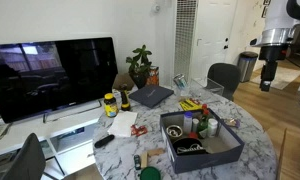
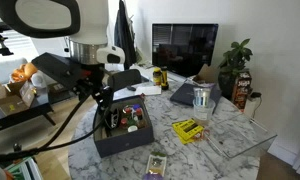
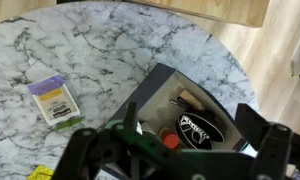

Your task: Put the silver cup inside the container

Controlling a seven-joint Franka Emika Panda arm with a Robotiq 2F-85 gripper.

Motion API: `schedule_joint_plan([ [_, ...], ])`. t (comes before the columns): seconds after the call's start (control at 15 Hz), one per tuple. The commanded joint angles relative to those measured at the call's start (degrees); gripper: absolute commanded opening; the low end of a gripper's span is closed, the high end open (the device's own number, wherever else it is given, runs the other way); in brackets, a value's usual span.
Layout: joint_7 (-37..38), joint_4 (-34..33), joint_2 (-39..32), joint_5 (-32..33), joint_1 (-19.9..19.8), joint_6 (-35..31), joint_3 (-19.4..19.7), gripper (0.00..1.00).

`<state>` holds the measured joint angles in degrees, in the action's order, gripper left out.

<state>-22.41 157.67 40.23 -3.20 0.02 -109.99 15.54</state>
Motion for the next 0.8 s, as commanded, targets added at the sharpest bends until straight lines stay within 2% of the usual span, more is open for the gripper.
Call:
schedule_joint_plan([
  [0.0, -0.5, 0.0, -0.2, -0.6, -0.9, 0.1, -0.9, 1.0],
  [0.2, 0.4, 0.1, -0.8, -0.2, -1.1, -0.4, -1.4, 1.0],
  [0.4, 10.2, -3.4, -5.7, -5.3, -0.9, -5.7, -3.8, 1.0],
  [0.53, 15.0, -7.6, -10.2, -8.8, -0.3, -10.5, -5.2, 1.0],
  [0.73, 22.0, -17.6, -19.3, -11.5, -1.3, -15.8, -6.9, 1.0],
])
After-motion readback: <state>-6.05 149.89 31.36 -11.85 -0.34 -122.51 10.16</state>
